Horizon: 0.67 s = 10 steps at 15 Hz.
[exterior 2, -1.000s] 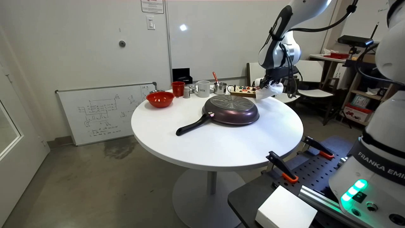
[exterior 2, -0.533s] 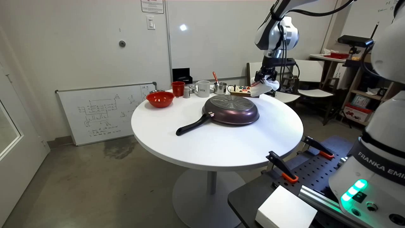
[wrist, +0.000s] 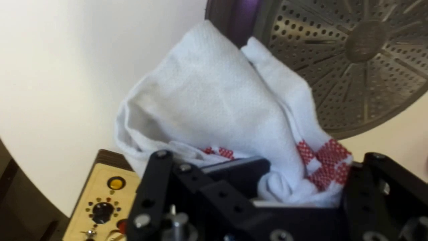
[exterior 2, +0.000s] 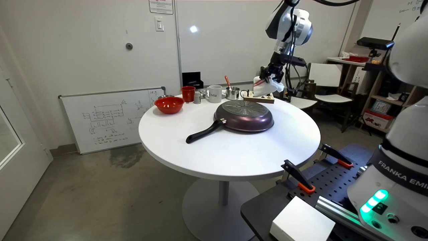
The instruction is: Pick the cloth and wipe the bottom of the pan
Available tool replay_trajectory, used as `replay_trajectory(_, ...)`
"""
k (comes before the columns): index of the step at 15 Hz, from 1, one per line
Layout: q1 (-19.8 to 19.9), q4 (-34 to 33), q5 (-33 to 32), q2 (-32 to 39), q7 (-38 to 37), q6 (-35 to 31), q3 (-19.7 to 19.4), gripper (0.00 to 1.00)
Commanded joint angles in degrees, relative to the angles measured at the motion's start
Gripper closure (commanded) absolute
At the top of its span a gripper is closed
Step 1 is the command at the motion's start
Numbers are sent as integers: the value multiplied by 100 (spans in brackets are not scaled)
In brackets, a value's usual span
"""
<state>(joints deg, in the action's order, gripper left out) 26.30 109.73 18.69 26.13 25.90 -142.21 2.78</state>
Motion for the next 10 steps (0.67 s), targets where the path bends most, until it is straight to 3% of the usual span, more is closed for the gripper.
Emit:
replay_trajectory(1, 41, 281, 464, -582, 735, 701, 160, 98)
replay_trajectory(5, -220, 394, 520, -703, 1034, 1475, 11, 97)
replay_trajectory(10, -277, 478, 974, -643, 1561, 2659, -66, 98)
